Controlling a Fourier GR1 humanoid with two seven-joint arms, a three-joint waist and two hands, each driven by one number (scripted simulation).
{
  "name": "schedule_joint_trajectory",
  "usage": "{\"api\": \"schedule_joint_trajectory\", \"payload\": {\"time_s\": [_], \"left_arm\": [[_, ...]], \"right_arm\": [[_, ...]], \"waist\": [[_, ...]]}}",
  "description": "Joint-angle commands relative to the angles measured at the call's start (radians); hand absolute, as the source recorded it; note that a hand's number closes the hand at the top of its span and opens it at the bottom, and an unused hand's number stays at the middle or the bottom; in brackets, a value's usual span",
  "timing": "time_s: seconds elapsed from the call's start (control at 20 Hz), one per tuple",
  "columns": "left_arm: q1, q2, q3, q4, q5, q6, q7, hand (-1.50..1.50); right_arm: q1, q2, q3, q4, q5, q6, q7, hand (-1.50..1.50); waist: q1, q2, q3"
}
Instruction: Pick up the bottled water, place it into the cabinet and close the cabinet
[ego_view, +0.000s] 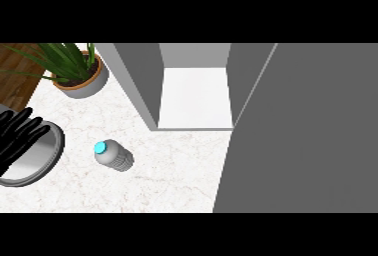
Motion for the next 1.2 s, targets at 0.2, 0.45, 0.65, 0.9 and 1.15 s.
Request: {"api": "schedule_joint_trajectory", "payload": {"time_s": [0.2, 0.45, 0.65, 0.9, 1.15], "left_arm": [[-0.058, -0.124, -0.034, 0.202, -0.253, -0.059, -0.12, -1.5], [-0.138, -0.094, -0.008, 0.346, -0.319, -0.076, -0.158, -1.5], [-0.16, -0.123, -0.015, 0.501, -0.495, -0.12, -0.314, -1.5], [-0.229, -0.136, -0.05, 0.635, -0.585, -0.109, -0.379, -1.5], [-0.267, -0.164, -0.062, 0.803, -0.696, -0.076, -0.518, -1.5]], "right_arm": [[-0.056, 0.003, 0.076, -0.078, 0.145, -0.063, 0.105, -1.5], [-0.051, -0.042, 0.059, -0.138, 0.116, -0.072, 0.136, -1.5], [-0.082, -0.043, 0.099, -0.11, 0.135, -0.093, 0.127, -1.5], [-0.135, -0.037, 0.08, -0.095, 0.148, -0.126, 0.182, -1.5], [-0.095, -0.077, 0.101, -0.09, 0.14, -0.129, 0.143, -1.5]], "waist": [[-0.006, 0.001, -0.001], [-0.01, 0.001, -0.001], [-0.014, 0.002, -0.002], [-0.009, 0.002, -0.001], [-0.009, 0.002, -0.001]]}}
